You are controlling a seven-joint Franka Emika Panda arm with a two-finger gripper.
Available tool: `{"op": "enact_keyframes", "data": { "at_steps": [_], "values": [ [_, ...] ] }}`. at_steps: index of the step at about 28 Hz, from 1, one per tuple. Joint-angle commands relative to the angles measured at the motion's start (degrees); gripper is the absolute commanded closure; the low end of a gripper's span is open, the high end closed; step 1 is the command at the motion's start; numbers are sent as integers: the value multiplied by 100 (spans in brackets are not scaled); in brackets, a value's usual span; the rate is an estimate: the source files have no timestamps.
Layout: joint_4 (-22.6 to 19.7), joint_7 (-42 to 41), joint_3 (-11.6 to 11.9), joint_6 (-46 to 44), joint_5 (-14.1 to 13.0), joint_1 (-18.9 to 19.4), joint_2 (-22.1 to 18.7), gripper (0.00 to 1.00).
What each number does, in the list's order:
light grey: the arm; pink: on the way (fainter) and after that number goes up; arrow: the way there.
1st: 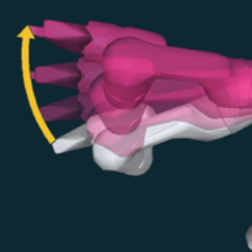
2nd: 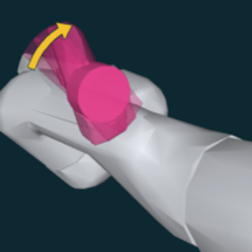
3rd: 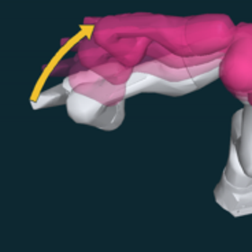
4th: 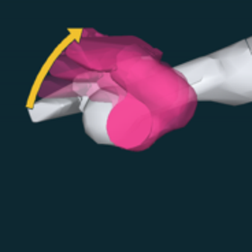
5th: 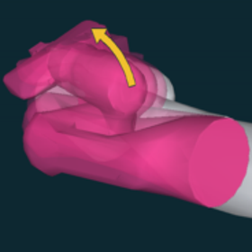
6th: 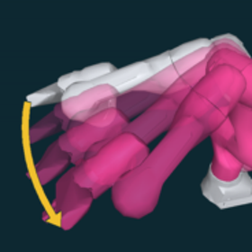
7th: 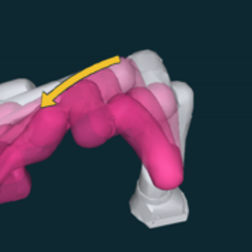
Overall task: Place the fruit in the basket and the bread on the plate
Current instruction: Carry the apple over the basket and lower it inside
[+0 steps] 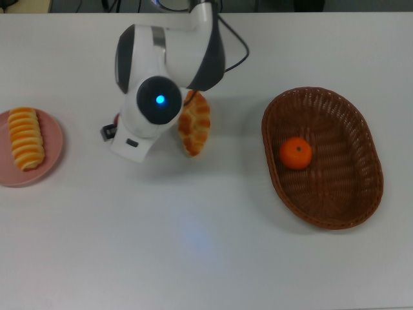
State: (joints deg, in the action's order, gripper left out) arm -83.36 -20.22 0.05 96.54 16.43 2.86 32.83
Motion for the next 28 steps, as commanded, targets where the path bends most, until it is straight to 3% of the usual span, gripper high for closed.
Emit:
{"op": "enact_keyframes", "data": {
  "at_steps": [1,9,11,13,14,20,24,28],
  "values": [
    [162,430,-145,154,-254,513,-286,100],
    [163,1773,-760,760,-193,1286,-514,100],
    [163,2073,-822,866,-176,1471,-514,100],
    [163,2390,-831,1032,-132,1700,-506,100],
    [154,2730,-831,1303,-36,1936,-488,100],
    [84,3778,-831,1859,570,2368,-322,100],
    [23,4060,-840,1974,843,2509,-163,100],
    [-162,4070,-840,1965,862,2536,-163,100]
  ]
}}
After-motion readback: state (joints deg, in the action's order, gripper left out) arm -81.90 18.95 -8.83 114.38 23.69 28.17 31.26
